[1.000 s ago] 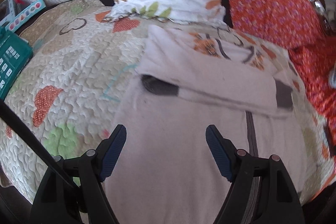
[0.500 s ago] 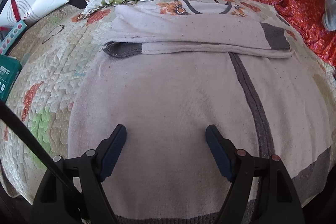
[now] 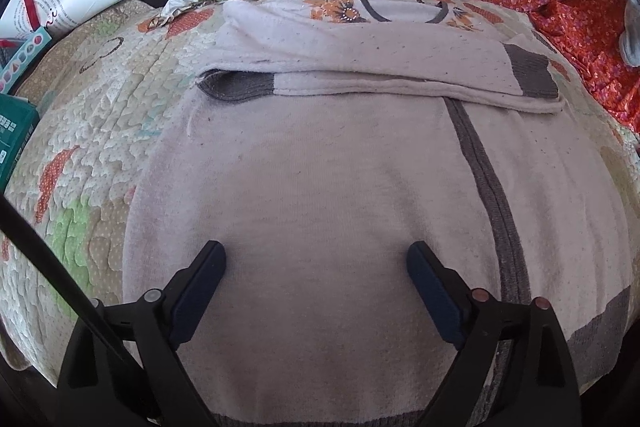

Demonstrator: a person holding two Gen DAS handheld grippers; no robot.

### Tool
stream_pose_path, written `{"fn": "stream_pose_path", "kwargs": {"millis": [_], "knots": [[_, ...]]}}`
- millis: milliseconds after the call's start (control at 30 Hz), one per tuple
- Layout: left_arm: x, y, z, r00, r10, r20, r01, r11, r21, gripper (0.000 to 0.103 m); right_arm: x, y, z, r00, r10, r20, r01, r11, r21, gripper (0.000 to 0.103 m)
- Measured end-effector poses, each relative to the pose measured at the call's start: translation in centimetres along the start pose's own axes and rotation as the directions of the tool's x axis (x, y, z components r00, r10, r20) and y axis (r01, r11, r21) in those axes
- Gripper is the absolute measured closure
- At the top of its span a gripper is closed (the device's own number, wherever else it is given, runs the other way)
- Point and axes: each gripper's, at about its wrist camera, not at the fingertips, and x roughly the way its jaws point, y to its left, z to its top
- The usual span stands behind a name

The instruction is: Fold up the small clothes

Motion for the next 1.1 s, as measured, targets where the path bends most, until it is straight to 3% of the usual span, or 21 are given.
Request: {"fn": "stream_pose_path", "kwargs": {"millis": [100,500,667,800,1100], "knots": [[0.4,0.7,-0.1,1.0,-0.009,-0.02,0.008,0.999,-0.043,0.0,-0.1,0.4,0.0,1.0,-0.012,0.011,0.012,1.0,-0.015,0.042],[0.7,0.6,0.1,1.0,0.005,-0.029,-0.006,0.999,-0.04,0.0,-0.5,0.3,0.1,0.999,0.026,0.048,-0.026,1.0,-0.006,0.041],[0.3,0.7,0.1,0.999,-0.009,-0.039,0.008,1.0,-0.028,0.0,-0.7,0.8,0.0,0.998,0.007,0.058,-0.005,0.999,-0.036,0.041],[-1.0,1.0,0.1,0.998,-0.066,-0.008,0.065,0.996,-0.06,0.0,-0.9,0.5,0.0,0.998,0.004,0.07,-0.001,0.999,-0.036,0.04],[-2.7,1.2,0.4,0.995,-0.097,0.038,0.1,0.992,-0.081,0.0,-1.1,0.6,-0.1,0.998,-0.008,0.068,0.01,1.0,-0.029,0.04]]}}
